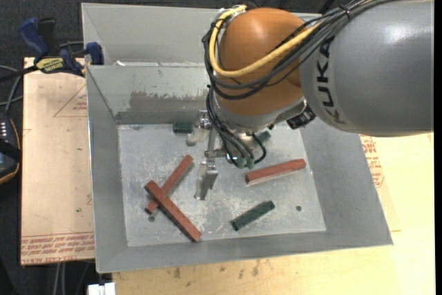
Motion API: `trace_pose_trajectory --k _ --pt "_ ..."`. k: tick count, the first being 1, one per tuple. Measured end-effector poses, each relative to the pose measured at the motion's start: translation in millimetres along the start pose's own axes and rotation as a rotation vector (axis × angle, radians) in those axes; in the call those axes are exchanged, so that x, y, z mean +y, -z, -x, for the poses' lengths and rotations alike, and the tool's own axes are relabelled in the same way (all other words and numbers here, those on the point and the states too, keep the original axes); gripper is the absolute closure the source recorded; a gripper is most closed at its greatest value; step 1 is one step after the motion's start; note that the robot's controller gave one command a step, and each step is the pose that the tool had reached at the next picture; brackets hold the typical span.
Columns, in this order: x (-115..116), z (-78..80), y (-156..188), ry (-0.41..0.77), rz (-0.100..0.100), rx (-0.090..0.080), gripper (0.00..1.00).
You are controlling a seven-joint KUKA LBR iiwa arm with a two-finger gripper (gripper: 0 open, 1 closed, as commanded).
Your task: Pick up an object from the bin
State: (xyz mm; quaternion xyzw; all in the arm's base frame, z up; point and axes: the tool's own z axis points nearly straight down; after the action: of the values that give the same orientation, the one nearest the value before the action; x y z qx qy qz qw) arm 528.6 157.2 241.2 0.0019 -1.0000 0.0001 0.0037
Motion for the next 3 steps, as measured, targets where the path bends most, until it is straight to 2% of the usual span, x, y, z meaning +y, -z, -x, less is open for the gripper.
trace_pose_trajectory --k 1,2,3 --pt "-0.8 1.6 4.0 -0.003 0.001 -0.007 0.00" --pt "10.5 7.8 -45.7 -0.011 0.003 -0.015 0.00" --pt "23.2 2.6 -114.1 0.019 0.002 -0.011 0.00"
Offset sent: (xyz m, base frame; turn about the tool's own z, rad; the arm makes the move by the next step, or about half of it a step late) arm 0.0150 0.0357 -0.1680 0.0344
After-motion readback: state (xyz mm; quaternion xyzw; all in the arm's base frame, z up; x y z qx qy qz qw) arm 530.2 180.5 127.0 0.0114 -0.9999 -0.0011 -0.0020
